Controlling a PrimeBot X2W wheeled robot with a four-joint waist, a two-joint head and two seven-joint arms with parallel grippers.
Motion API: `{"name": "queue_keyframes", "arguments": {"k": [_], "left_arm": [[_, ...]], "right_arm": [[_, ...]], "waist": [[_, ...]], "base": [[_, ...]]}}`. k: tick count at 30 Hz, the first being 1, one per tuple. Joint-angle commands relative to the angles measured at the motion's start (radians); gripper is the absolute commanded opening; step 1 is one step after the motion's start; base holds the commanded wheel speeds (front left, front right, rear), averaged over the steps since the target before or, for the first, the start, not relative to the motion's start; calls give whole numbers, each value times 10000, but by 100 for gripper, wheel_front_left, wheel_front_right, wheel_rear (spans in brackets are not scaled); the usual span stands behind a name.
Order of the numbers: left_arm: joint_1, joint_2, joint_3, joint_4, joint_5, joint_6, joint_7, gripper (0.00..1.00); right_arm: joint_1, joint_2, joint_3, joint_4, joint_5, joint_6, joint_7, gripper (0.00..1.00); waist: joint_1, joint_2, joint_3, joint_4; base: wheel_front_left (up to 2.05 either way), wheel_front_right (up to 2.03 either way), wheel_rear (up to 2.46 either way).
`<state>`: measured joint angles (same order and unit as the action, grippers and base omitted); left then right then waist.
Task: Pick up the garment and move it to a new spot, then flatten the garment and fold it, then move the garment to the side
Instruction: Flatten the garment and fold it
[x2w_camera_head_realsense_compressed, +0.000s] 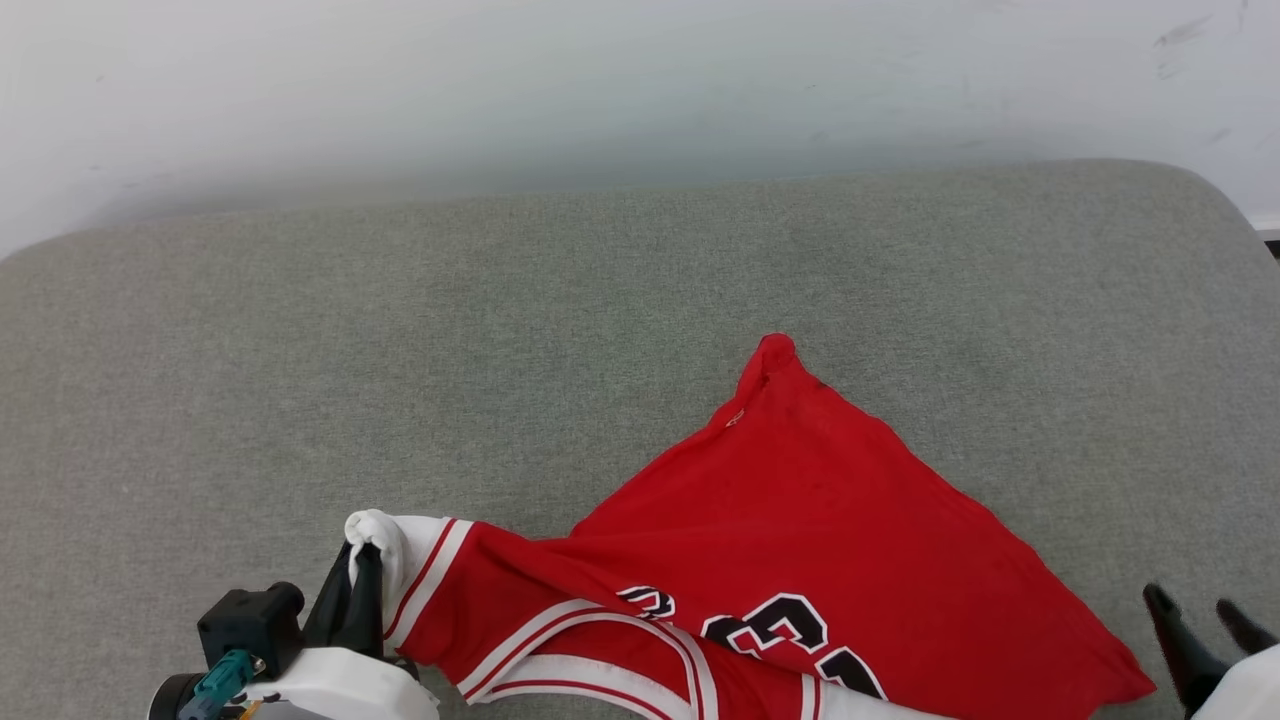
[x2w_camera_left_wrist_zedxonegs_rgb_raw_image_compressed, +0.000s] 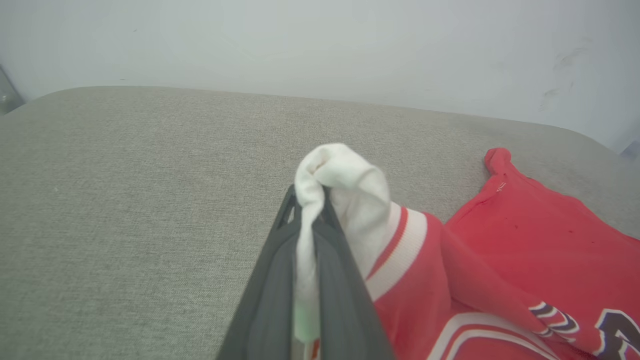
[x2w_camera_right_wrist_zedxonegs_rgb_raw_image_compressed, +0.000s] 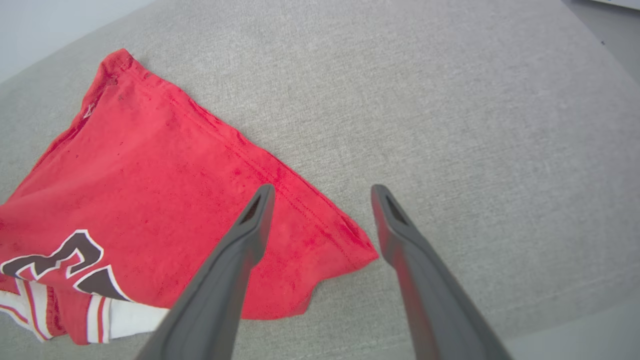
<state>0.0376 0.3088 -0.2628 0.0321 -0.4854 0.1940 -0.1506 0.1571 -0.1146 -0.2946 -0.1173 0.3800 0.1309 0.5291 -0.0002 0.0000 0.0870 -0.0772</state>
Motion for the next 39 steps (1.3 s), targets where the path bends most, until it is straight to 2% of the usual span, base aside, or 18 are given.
{"name": "queue_keyframes", "arguments": {"k": [1, 6, 10, 15, 23, 29, 35, 36, 37, 38, 39], "left_arm": [[47, 32, -31, -56, 53, 21, 29, 0], [-384, 57, -161, -193, 139, -110, 4, 0], [-906, 63, -379, -344, 290, -255, 42, 0], [-1581, -27, -668, -427, 455, -482, 17, 0], [-2504, -325, -1066, -197, 580, -845, -197, 0], [-2912, -518, -1232, 142, 564, -1023, -391, 0], [-3001, -613, -1279, 480, 490, -1061, -571, 0], [-3002, -627, -1282, 534, 478, -1071, -588, 0], [-2996, -629, -1283, 576, 463, -1076, -620, 0], [-3000, -638, -1286, 632, 453, -1080, -639, 0], [-3000, -638, -1286, 632, 453, -1080, -639, 0]], "right_arm": [[-281, 14, -75, -106, -11, -4, -284, 100], [-1696, -425, 22, 551, 201, -4, -1231, 100], [-3375, -969, 728, 1820, 458, -2, -1188, 100], [-5413, -1524, 1928, 3460, 559, -4, -103, 100], [-7975, -1822, 3913, 5367, 771, -4, 1948, 100], [-8977, -1901, 5266, 6565, 1125, -4, 2910, 100], [-8860, -1652, 6236, 7564, 1883, 10, 4148, 100], [-8879, -1620, 6359, 7529, 1963, 12, 4115, 49], [-8939, -1648, 6456, 7470, 2030, 12, 4007, 20], [-8995, -1699, 6518, 7452, 2131, 12, 3908, 0], [-8995, -1699, 6518, 7452, 2131, 12, 3908, 0]], "waist": [[2, 0, 12, 14], [2, 0, 307, 189], [2, 0, 871, 541], [2, 0, 1540, 1059], [2, 0, 2350, 1849], [2, 0, 2762, 2207], [2, 0, 2773, 2306], [2, 0, 2744, 2302], [2, 0, 2718, 2296], [2, 0, 2670, 2288], [2, 0, 2670, 2288]], "base": [[0, 0, 0], [0, 0, 0], [0, 0, 0], [0, 0, 0], [0, 0, 0], [0, 0, 0], [0, 0, 0], [0, 0, 0], [0, 0, 0], [0, 0, 0], [0, 0, 0]]}}
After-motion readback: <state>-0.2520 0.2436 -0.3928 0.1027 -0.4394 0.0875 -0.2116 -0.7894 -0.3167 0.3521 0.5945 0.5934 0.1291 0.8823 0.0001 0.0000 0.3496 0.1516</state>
